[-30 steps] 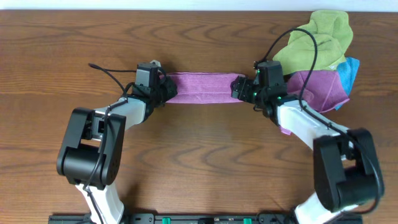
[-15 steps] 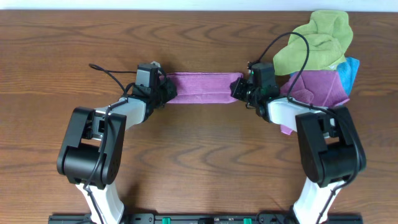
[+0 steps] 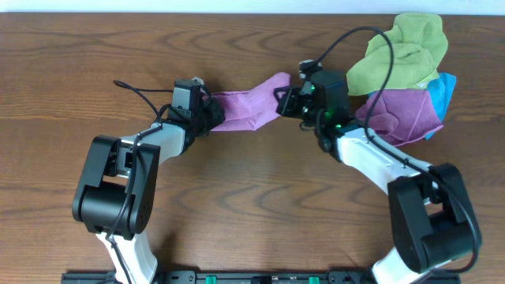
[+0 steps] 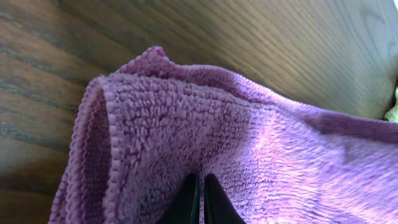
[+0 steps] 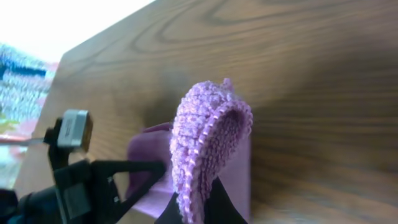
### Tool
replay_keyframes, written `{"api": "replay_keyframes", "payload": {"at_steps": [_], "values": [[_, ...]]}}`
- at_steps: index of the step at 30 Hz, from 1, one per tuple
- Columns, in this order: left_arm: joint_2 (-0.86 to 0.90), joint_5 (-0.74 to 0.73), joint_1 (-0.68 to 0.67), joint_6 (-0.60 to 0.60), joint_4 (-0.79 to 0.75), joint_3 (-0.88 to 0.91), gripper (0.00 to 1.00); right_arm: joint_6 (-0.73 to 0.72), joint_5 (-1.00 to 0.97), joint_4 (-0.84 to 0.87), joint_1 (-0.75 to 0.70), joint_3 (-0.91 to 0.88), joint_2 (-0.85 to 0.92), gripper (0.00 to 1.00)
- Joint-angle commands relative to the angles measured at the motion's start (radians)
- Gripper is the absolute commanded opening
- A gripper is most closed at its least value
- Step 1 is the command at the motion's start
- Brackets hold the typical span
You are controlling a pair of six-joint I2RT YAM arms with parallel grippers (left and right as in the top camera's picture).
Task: Fold the cloth
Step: 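Fold the right end of the strip toward the left gripper with the right gripper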
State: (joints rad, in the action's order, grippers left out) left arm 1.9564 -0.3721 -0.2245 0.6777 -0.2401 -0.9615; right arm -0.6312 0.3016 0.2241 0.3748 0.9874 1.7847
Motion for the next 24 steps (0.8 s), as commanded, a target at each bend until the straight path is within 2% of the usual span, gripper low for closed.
{"api": "replay_keyframes", "payload": {"at_steps": [1, 5, 10, 17, 24], "values": [[0.016, -0.014, 0.002, 0.000, 0.004, -0.023, 0.06, 0.032, -0.067, -0.026, 0.055, 0.057, -0.006, 0.01], [0.005, -0.015, 0.002, -0.001, 0.004, -0.023, 0.06, 0.072, -0.142, -0.077, 0.124, 0.113, 0.003, 0.01], [-0.040, -0.021, 0.004, -0.006, 0.047, -0.023, 0.06, 0.082, -0.148, -0.086, 0.181, 0.179, 0.105, 0.01], [-0.232, 0.014, 0.061, -0.072, 0.179, -0.023, 0.06, 0.113, -0.149, -0.086, 0.216, 0.251, 0.187, 0.01], [-0.350, 0.017, 0.137, -0.118, 0.262, -0.023, 0.06, 0.113, -0.172, -0.085, 0.250, 0.298, 0.265, 0.01]]}}
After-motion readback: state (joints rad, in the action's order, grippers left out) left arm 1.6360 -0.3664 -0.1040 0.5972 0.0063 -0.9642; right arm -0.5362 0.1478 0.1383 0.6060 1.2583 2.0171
